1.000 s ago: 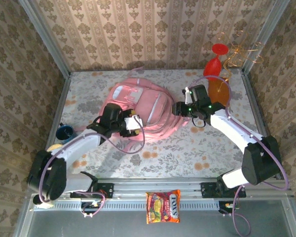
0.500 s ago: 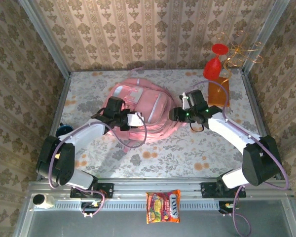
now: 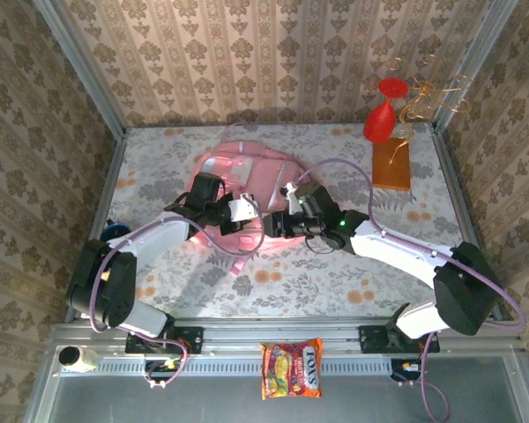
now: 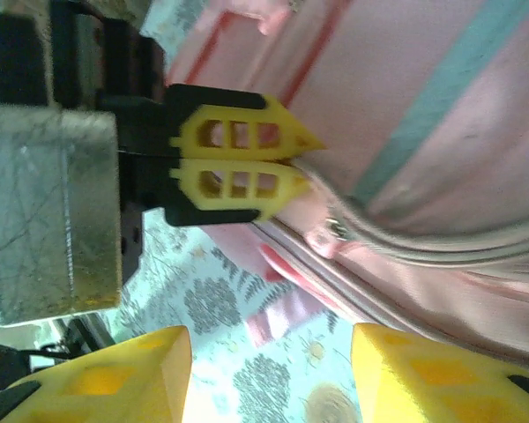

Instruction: Pack books, pencil case, and school supplies into a backpack

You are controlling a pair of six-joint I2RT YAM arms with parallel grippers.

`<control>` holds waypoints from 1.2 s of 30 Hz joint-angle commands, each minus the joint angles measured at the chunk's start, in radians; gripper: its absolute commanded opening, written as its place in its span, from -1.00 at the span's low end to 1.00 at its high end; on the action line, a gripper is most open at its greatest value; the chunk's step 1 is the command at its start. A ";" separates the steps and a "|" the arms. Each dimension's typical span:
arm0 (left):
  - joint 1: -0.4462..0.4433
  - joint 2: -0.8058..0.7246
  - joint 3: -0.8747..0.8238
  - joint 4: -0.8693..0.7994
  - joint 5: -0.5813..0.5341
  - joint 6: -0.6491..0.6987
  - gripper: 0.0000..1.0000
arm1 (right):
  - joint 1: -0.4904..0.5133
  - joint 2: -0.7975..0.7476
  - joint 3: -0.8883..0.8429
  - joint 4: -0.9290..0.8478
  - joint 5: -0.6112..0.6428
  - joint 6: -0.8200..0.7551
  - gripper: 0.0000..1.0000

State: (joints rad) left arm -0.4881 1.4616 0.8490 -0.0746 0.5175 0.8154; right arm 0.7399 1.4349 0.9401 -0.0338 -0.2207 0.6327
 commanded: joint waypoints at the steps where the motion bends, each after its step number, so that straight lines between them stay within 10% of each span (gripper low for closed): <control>1: 0.007 -0.040 -0.004 0.071 0.107 -0.164 -1.00 | 0.031 0.026 -0.018 0.080 0.158 0.062 0.04; 36: 0.025 -0.042 0.021 0.013 0.250 -0.149 -1.00 | 0.135 0.235 0.072 0.003 0.853 0.005 -0.63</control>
State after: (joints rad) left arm -0.4686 1.4593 0.8467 -0.0357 0.6315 0.6724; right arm 0.9051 1.6535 1.0073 0.0334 0.4408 0.6613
